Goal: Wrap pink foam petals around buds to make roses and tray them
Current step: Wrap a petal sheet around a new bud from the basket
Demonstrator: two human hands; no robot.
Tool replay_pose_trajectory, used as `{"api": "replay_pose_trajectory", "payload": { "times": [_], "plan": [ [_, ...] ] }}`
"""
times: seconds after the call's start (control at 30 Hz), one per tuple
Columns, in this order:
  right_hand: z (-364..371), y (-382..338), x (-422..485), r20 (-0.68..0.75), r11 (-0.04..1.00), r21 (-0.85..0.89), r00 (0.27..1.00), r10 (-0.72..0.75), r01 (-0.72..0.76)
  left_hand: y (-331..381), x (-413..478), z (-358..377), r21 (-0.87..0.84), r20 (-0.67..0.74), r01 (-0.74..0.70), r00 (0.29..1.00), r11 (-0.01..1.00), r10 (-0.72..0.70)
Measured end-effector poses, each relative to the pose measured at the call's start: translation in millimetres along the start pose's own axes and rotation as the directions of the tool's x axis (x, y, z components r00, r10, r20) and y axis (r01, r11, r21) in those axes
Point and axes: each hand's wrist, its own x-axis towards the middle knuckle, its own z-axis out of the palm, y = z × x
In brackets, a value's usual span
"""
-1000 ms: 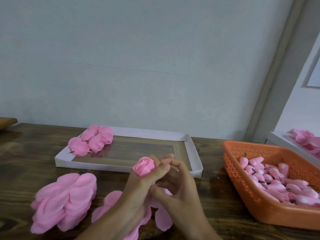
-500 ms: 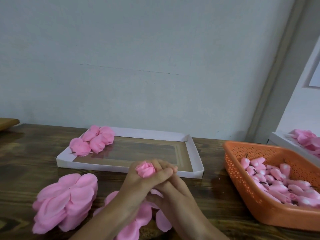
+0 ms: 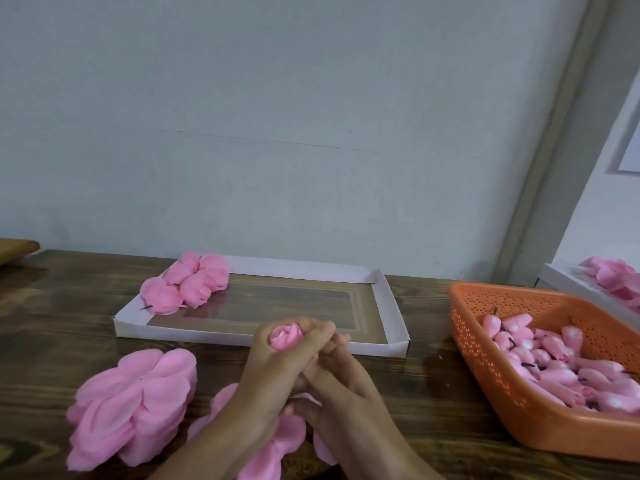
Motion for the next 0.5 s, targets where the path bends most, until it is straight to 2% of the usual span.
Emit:
{"api": "replay_pose_trajectory", "payload": {
  "times": [0.07,0.17,0.3,0.37,0.43,0.5],
  "plan": [
    [-0.4,4.8,0.9,0.004,0.999,-0.041,1.000,-0.031,0.031,0.5,-0.6,1.0,-0.025,-0.017,0.016,1.000,1.000,-0.016],
    [0.8,8.7,2.3,-0.067,0.995,0.062,0.995,0.079,-0.075,2.7,-1.0,0.6,-0.060,0.049,0.029,0.998,0.998,-0.026],
    [-2.1,11.5,2.7,-0.177,0.981,-0.089,0.972,0.154,-0.171,5.6,-3.7,1.5,-0.040,0.080,0.001,0.997,0.999,0.002],
    [-0.7,11.4,3.1,-0.204,0.991,-0.011,0.970,0.129,-0.134,2.5,-1.4,1.6,-0.053,0.060,-0.021,0.998,0.998,0.024],
    [-1.6,11.7,2.7,-0.169,0.990,0.103,0.980,0.108,-0.091,-1.2,1.7,1.7,-0.051,0.010,-0.051,0.999,0.997,0.051],
    [-0.2,11.7,2.3,-0.141,0.985,0.139,0.983,0.119,-0.099,-3.2,3.6,-0.2,-0.040,-0.013,-0.069,0.998,0.997,0.068]
  ]
}}
